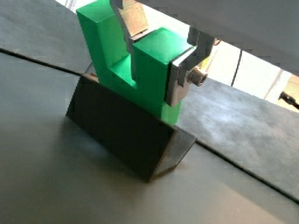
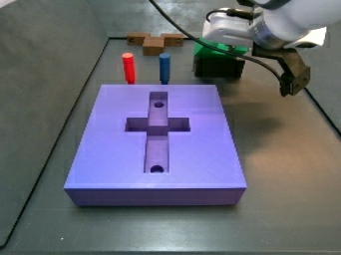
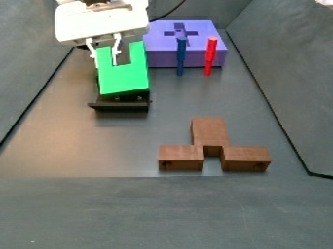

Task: Pick up the green object. Move up. Place the green object on the fixture. Regrasp the green object. Move to above the board. Insert the green object.
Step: Regrasp the green object, then move to above the board.

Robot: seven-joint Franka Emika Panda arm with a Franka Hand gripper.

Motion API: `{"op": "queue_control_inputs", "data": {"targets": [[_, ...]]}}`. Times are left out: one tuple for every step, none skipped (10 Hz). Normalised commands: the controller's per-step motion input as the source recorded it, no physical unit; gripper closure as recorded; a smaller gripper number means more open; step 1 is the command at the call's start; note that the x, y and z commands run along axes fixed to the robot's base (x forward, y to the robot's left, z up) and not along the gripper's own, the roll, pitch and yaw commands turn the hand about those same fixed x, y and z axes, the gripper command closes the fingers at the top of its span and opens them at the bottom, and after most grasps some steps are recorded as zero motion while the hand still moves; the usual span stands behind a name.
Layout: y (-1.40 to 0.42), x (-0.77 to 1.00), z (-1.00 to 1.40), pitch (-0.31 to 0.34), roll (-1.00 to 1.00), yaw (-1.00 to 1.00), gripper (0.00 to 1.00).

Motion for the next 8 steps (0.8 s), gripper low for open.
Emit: {"op": "queue_control_inputs", "data": {"targets": [[0.0,0.0,0.0,0.0,0.0,0.0,1.0],[0.0,0.0,1.4,0.0,0.0,0.0,1.0],[-0.03,0.0,1.4,0.018,-0.05,0.01,1.0],[-0.02,-0.03,1.4,0.007,-0.12,0.01,1.0],[-0.01,-0.02,1.4,0.0,-0.08,0.01,1.0],[-0.03,-0.02,1.4,0.028,-0.05,0.0,1.0],[-0.03,-0.01,1.4,0.032,-0.03,0.0,1.0],[-0.02,0.01,1.4,0.039,-0.01,0.0,1.0]]}}
